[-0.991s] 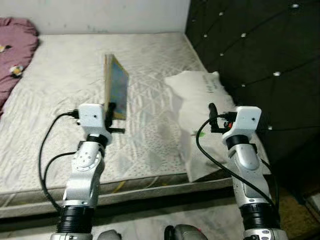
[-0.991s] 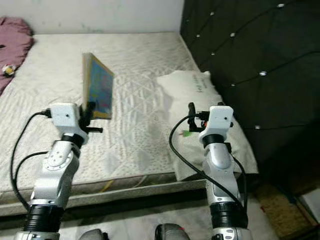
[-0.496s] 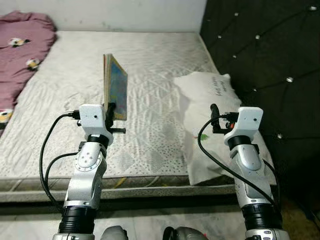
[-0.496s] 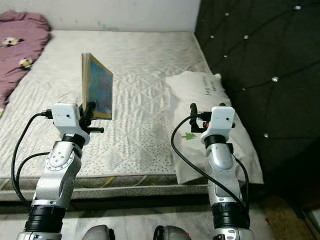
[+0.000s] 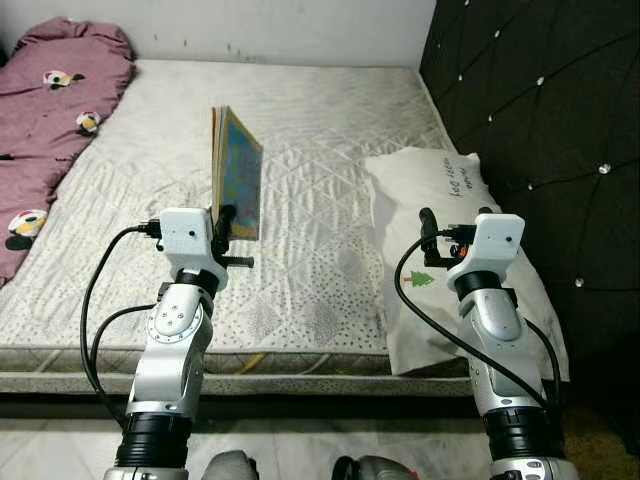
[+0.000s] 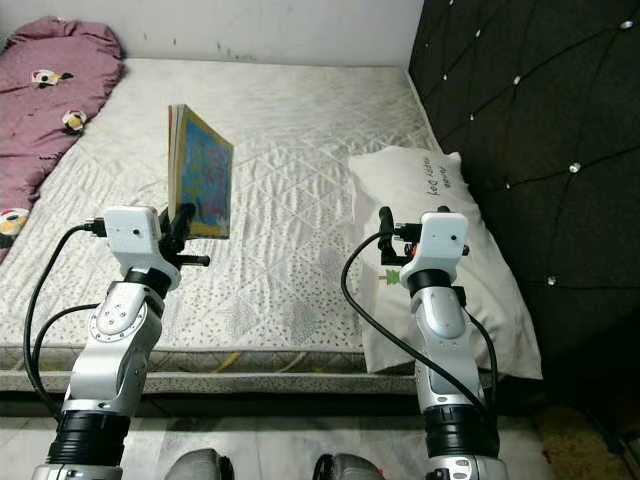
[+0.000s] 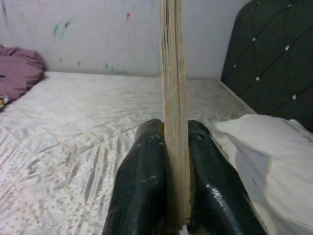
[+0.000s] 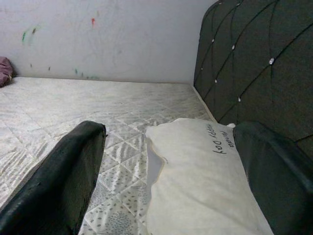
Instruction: Clean up the room
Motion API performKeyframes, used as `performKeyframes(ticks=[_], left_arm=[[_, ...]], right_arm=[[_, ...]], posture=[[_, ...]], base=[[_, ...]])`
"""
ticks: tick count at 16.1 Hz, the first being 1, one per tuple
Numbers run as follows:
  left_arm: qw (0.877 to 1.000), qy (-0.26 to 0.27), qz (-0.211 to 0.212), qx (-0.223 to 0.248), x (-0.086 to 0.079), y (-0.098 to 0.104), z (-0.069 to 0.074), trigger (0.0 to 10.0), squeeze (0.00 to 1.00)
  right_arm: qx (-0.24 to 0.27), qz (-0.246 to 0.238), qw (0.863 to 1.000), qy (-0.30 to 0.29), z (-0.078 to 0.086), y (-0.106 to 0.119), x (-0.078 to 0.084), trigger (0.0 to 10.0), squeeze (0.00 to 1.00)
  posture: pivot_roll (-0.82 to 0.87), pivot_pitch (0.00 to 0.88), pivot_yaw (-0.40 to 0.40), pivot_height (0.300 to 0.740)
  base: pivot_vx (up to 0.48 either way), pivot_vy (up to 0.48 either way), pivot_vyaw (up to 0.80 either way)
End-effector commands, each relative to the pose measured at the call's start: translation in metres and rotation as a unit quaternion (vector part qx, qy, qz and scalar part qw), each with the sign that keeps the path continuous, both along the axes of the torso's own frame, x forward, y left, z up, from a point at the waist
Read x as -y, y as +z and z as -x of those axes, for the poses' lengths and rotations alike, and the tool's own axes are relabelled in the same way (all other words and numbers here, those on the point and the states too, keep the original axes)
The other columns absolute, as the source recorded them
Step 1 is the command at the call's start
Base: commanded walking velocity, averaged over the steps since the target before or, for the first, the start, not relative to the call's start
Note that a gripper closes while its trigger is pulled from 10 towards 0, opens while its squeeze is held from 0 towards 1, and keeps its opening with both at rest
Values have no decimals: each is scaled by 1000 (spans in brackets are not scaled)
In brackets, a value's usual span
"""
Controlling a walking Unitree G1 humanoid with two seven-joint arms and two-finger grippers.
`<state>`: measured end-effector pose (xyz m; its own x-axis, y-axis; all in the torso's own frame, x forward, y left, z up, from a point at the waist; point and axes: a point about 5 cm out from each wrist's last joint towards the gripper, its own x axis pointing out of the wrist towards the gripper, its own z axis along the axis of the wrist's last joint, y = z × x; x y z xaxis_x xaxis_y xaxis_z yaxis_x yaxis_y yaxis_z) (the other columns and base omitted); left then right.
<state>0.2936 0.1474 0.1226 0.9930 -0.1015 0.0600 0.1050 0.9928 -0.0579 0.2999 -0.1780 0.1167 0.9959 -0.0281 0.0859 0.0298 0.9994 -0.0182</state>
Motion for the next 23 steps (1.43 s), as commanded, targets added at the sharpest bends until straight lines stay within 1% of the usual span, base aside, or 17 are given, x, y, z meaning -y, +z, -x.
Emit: performKeyframes(ticks=[1,7,10,12,13,14,15,16,17,18,19,20,21,22,23], left_arm=[[999,-6,1,39,2,15,0,10000,0],[999,-10,-2,36,1,14,0,10000,0],[1000,-3,-5,30,0,13,-1,10000,0],[1000,13,-18,14,-3,11,-3,10000,0],[999,24,-34,0,-5,9,-2,10000,0],[999,25,-40,-6,-6,9,0,10000,0],[1000,10,-13,-9,-8,8,4,10000,0],[1000,3,1,-8,-12,5,8,10000,0],[1000,9,-9,-11,-17,-1,14,10000,0],[999,31,-13,-18,-23,-5,18,10000,0],[999,40,-17,-24,-24,-5,19,10000,0],[998,46,-17,-26,-24,-5,20,10000,0],[999,25,-21,-35,-16,-8,22,10000,0],[999,4,-23,-34,-13,-7,24,10000,0],[999,5,-39,-25,-14,-5,25,10000,0]], right_arm=[[2,2,1000,2,0,2,0,10000,0],[2,-9,1000,-3,-1,3,1,10000,0],[4,-8,1000,-3,-1,3,1,10000,0],[5,-8,1000,-4,-2,3,1,10000,0],[5,-8,1000,-7,-2,2,3,10000,0],[4,-9,1000,-11,-1,1,4,10000,0],[5,-12,1000,-14,1,1,5,10000,0],[3,-18,1000,-18,2,1,4,10000,0],[1,-25,999,-21,5,-1,4,10000,0],[0,-35,999,-20,10,-2,2,10000,0],[-2,-36,999,-20,12,-3,0,10000,0],[-4,-38,999,-20,14,-3,-1,10000,0],[-15,-41,999,-19,15,-9,-5,10000,0],[-24,-38,999,-17,17,-13,-9,10000,0],[-24,-39,999,-16,19,-13,-10,10000,0]], posture=[[-31,0,-14,740],[-26,0,-15,740],[-24,0,-13,740],[-21,0,-12,740],[-25,0,-1,740],[-27,0,3,740],[-35,0,11,740],[-41,0,14,740],[-40,0,14,740],[-36,0,16,740],[-25,0,13,740],[-16,0,5,740],[-6,0,-4,740],[-2,0,-12,740],[-2,0,-10,740]], base=[[311,0,0],[296,0,0],[0,0,0],[0,0,0],[0,0,0],[0,0,0],[0,0,0],[0,0,0],[0,0,0],[0,0,0],[0,0,0],[0,0,0],[0,0,0],[0,0,0],[0,0,0]])
